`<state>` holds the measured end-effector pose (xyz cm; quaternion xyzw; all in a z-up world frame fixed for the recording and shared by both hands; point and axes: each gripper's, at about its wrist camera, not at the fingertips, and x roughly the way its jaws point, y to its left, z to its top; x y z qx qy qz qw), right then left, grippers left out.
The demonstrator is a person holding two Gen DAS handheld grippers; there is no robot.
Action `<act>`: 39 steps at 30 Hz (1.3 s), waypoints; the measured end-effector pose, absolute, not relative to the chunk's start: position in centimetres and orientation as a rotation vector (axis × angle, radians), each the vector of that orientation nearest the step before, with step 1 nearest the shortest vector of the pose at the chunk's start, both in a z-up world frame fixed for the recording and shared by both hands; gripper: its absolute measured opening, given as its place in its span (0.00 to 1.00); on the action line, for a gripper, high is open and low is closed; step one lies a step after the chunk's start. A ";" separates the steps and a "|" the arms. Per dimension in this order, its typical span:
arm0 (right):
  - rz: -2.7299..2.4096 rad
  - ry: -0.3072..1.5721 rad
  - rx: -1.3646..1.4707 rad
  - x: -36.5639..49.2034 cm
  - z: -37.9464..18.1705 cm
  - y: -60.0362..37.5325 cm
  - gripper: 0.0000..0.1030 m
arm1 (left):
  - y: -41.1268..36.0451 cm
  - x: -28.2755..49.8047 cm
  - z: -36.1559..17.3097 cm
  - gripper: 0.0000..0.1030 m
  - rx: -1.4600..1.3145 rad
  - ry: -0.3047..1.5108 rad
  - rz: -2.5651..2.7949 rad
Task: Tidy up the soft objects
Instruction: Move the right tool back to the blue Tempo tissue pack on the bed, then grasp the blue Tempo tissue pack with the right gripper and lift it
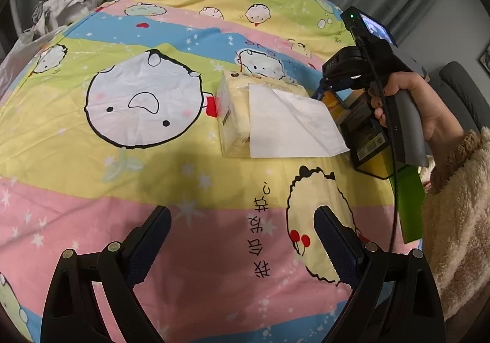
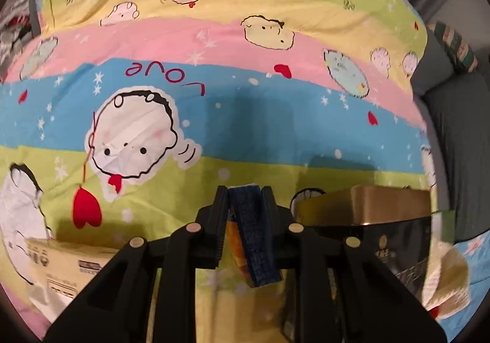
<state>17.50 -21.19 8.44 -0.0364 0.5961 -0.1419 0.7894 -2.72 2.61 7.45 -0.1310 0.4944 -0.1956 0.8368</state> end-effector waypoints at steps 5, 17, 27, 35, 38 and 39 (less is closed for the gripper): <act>-0.302 1.267 -0.036 16.7 9.0 -21.1 0.18 | 2.5 -3.4 8.2 0.92 -0.273 1.027 -0.410; -0.108 1.099 0.098 7.2 17.2 -20.7 0.03 | 2.2 -4.4 8.2 0.92 -0.287 1.035 -0.407; -0.168 1.366 0.039 14.6 10.3 -20.7 0.47 | 1.7 -4.8 7.9 0.92 -0.255 1.044 -0.405; -0.246 1.527 -0.053 18.8 6.1 -21.6 0.52 | 1.3 -4.0 7.5 0.92 -0.262 1.051 -0.444; -0.272 1.530 -0.104 19.4 5.7 -21.6 0.54 | 1.1 -3.8 7.4 0.92 -0.265 1.050 -0.460; -0.268 1.533 -0.113 19.6 5.6 -21.6 0.55 | 1.1 -3.8 7.4 0.92 -0.266 1.050 -0.464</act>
